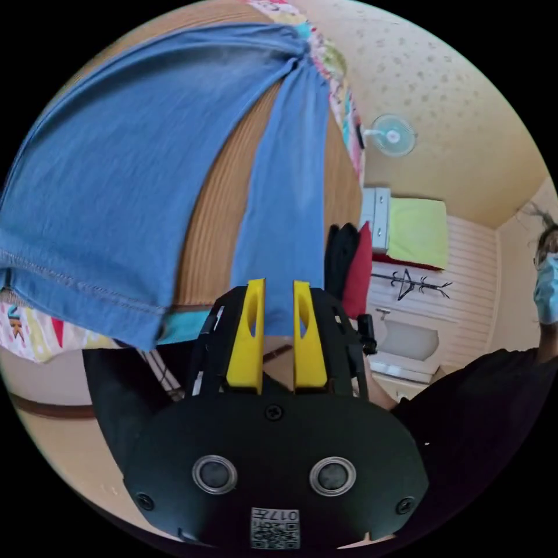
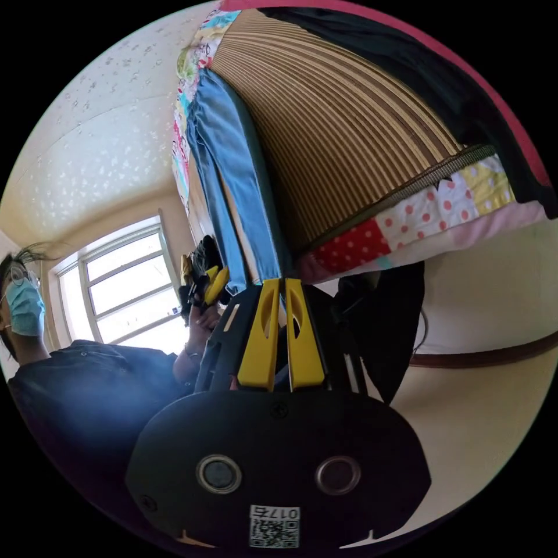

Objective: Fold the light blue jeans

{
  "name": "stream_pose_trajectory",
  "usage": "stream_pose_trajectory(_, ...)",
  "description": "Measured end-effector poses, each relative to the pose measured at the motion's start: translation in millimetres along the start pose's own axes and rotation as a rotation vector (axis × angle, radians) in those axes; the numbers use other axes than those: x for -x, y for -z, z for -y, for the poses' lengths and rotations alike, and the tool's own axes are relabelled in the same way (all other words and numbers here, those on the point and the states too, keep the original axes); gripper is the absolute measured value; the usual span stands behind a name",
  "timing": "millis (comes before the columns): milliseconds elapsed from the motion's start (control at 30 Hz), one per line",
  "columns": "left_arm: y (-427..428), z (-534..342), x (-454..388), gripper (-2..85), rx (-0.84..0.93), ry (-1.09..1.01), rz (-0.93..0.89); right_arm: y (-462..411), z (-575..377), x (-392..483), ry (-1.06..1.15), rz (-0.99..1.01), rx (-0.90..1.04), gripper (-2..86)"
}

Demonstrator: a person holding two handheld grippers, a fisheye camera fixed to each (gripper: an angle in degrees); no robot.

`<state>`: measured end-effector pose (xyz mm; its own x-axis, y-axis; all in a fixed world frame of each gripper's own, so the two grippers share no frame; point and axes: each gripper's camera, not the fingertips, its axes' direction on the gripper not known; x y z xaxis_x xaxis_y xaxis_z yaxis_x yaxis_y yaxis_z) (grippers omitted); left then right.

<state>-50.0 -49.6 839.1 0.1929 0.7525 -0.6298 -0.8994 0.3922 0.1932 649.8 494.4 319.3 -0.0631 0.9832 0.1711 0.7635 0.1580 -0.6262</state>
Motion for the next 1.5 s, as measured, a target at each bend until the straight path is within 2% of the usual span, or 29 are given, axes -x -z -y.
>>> stream_pose_trajectory(100,-37.1,9.3,-68.8,16.0,0.113,-0.119,-0.02,6.2,-17.7,24.3,0.013,0.02,-0.009,2.2)
stream_pose_trajectory(167,-64.1,11.2,-108.6,18.6,0.193,-0.217,-0.036,2.4,-21.1,47.1,0.051,0.054,0.051,2.3)
stream_pose_trajectory(267,-102.2,6.5,-151.9,17.6,0.309,-0.316,0.177,-4.7,-24.3,80.2,0.131,0.037,0.107,2.4)
stream_pose_trajectory(333,-123.3,-1.6,-164.4,12.9,0.365,-0.358,0.376,-9.8,-25.6,98.9,0.177,0.011,0.146,2.4)
stream_pose_trajectory(367,-126.4,-3.9,-165.2,10.4,0.378,-0.364,0.402,-13.1,-25.9,112.0,0.217,-0.02,0.187,2.4)
stream_pose_trajectory(433,-121.7,-12.7,-162.4,2.3,0.357,-0.372,0.38,-16.8,-24.4,129.7,0.291,-0.085,0.284,2.3)
stream_pose_trajectory(533,-103.6,-17.3,-153.4,-0.4,0.324,-0.339,0.325,-7.4,-3.4,152.9,0.419,-0.101,0.512,2.2)
stream_pose_trajectory(600,-90.7,-18.7,-149.8,-0.7,0.295,-0.337,0.298,11.8,30.1,166.0,0.455,-0.144,0.561,2.8)
stream_pose_trajectory(733,-75.0,-24.0,-144.6,-0.9,0.253,-0.348,0.265,37.4,176.3,193.9,0.483,-0.431,0.483,11.0)
stream_pose_trajectory(800,-75.0,-28.1,-141.5,-1.0,0.244,-0.344,0.264,30.9,260.3,192.9,0.44,-0.476,0.446,14.0)
stream_pose_trajectory(867,-76.2,-29.6,-135.7,-1.0,0.24,-0.308,0.258,23.9,369.7,190.7,0.406,-0.289,0.321,13.3)
stream_pose_trajectory(967,-75.5,-27.7,-127.8,-1.0,0.233,-0.265,0.241,10.8,476.7,188.9,0.363,-0.081,0.117,13.1)
stream_pose_trajectory(1067,-72.2,-22.9,-116.6,-1.0,0.229,-0.212,0.205,-10.3,537.6,199.0,0.301,-0.08,-0.062,14.7)
stream_pose_trajectory(1200,-62.4,-15.2,-96.3,-1.0,0.207,-0.12,0.116,-43.4,576.9,212.4,0.27,-0.096,-0.14,11.9)
stream_pose_trajectory(1300,-52.3,-12.7,-82.0,-1.0,0.177,-0.087,0.027,-62.3,587.8,226.0,0.27,-0.173,-0.203,5.9)
stream_pose_trajectory(1400,-32.0,-13.2,-67.7,-1.0,0.152,-0.074,-0.054,-70.2,571.8,260.7,0.306,-0.35,-0.358,2.3)
stream_pose_trajectory(1500,11.0,-20.4,-37.3,-1.0,0.07,0.024,-0.261,-95.5,546.3,331.8,0.467,-0.508,-0.43,1.2)
